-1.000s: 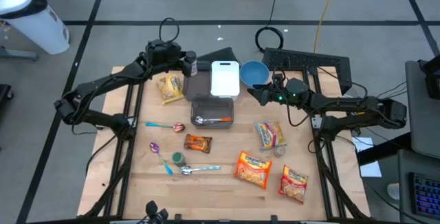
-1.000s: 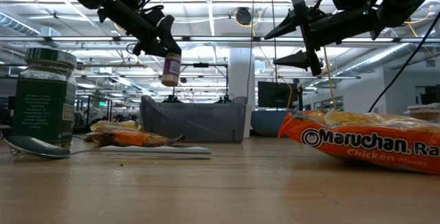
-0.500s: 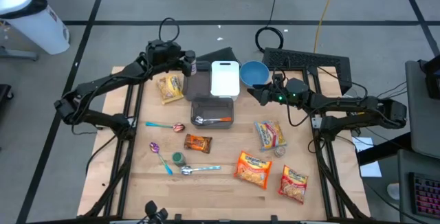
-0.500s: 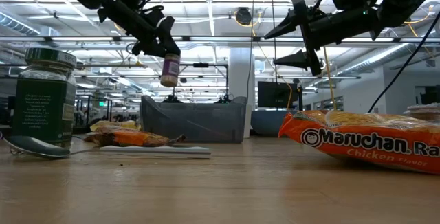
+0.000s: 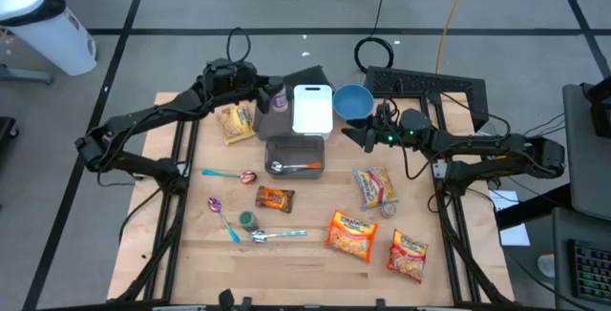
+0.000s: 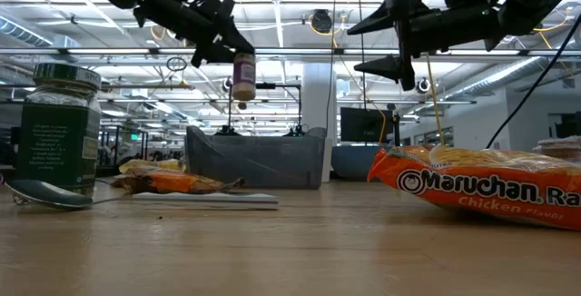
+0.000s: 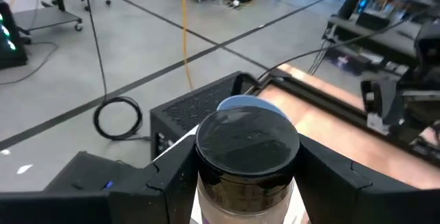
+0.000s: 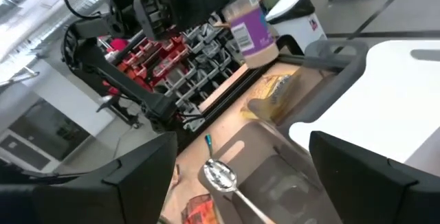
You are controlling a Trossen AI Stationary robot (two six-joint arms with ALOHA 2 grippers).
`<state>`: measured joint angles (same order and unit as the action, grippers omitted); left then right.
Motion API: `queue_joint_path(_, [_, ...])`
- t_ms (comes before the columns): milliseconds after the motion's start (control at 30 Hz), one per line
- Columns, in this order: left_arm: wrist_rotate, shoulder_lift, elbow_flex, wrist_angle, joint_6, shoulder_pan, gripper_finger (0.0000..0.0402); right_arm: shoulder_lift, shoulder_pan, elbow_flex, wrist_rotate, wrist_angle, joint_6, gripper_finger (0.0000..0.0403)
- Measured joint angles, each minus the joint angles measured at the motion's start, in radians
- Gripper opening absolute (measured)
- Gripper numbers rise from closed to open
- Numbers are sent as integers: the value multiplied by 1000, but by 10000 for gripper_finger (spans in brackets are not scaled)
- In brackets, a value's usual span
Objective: Pick & Place Food Item
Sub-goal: Put the violet seasoning bottle into the top black bin
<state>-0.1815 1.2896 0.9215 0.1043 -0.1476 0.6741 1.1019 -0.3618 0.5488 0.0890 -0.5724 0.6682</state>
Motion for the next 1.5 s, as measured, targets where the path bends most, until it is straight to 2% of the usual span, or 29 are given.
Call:
queue_joint_path(300, [212,10,0,-11,64,-26,209,0,0,0,-14,-3,-15,322])
queue_joint_path(533, [245,123,-1,31,20,-21,209,0,0,0,-11,-2,-8,322])
queue_joint_path(767, [371,222,-1,120,-14,-20,209,0,0,0,-10,1,20,322])
queue_joint_path(1167, [393,365,-1,234,-65,-20,209,0,-10,0,-10,72,27,322])
queue_joint_path(1500, [420,433,0,316,-75,-19,209,0,-43,0,-9,94,27,322])
